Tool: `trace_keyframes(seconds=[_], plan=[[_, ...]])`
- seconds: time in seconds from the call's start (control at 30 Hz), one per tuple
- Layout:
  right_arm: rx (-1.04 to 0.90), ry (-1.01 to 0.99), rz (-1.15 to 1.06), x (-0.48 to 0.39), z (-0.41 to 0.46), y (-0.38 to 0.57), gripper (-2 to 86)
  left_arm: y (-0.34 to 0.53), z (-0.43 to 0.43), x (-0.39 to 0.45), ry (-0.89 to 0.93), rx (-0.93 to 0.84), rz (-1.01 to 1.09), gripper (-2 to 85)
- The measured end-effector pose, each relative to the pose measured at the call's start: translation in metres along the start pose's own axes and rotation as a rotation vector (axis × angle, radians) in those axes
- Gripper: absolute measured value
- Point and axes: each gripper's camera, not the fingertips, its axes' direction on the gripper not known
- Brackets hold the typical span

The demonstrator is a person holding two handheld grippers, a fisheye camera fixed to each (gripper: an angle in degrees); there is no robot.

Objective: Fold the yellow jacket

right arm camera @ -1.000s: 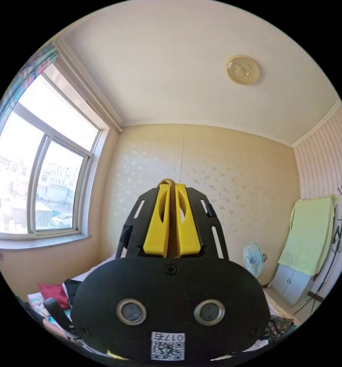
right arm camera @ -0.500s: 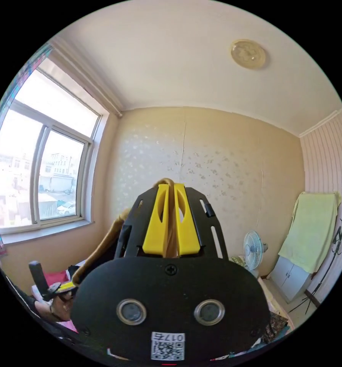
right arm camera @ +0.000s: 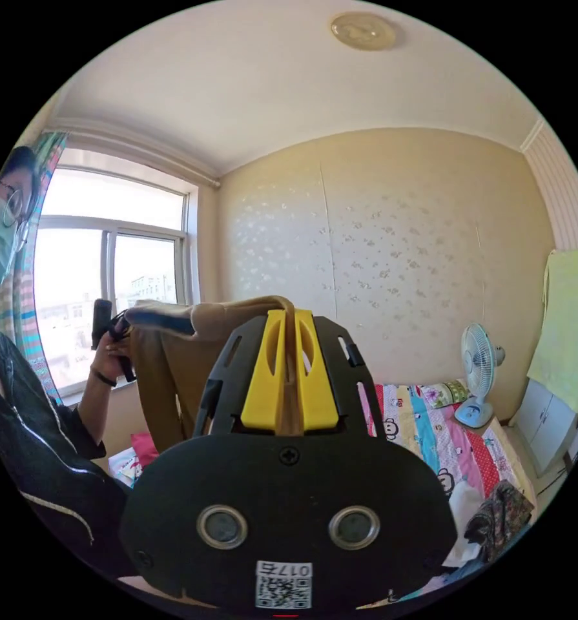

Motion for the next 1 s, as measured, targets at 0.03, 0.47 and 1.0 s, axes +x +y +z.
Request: trace_keyframes(seconds=[0.03, 0.47, 1.0], plan=[[-0.033, -0.037, -0.005, 0.008, -0.005, 0.013, 2.7, -0.005, 0.0, 0.002, 0.005, -0.003, 0.01, -0.6], [-0.016, -0.556, -0.132, -0.01, -0.031, 0.158, 8.3, -0.073, -0.01, 0.054, 0.106, -0.051, 0.16, -0.7], [0.044, -0.549, -0.095, -0.081, -0.052, 0.173, 13.1, -0.078, -0.03, 0.082, 0.017, 0.058, 0.086, -0.5]])
